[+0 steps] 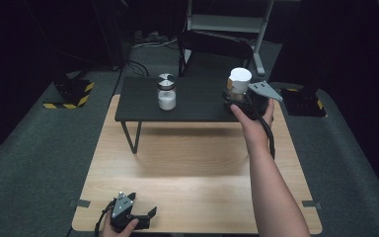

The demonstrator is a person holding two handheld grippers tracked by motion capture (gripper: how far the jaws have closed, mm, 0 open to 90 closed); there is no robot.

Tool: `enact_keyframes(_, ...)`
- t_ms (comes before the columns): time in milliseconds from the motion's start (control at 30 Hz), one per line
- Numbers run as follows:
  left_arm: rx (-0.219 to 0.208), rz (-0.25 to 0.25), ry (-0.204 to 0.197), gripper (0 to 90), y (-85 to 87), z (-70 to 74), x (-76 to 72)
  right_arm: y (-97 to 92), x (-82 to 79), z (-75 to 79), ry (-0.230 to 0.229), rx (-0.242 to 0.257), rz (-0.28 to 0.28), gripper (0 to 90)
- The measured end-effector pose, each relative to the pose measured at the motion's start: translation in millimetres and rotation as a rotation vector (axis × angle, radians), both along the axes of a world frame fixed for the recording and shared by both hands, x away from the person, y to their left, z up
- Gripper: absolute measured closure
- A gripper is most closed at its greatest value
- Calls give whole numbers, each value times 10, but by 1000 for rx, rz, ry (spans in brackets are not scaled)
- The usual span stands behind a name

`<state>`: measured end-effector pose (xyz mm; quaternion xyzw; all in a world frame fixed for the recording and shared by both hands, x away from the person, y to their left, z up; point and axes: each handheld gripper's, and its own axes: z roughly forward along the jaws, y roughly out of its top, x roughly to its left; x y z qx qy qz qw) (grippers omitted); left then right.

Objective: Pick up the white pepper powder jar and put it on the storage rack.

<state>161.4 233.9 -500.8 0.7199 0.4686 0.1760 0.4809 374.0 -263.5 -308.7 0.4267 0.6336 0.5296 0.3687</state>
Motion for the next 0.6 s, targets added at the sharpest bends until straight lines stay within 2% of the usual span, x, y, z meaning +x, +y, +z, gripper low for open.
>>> enact_keyframes(600, 7, -8, -4, 9, -5, 0, 4, -40, -108, -23, -17, 15, 26, 3)
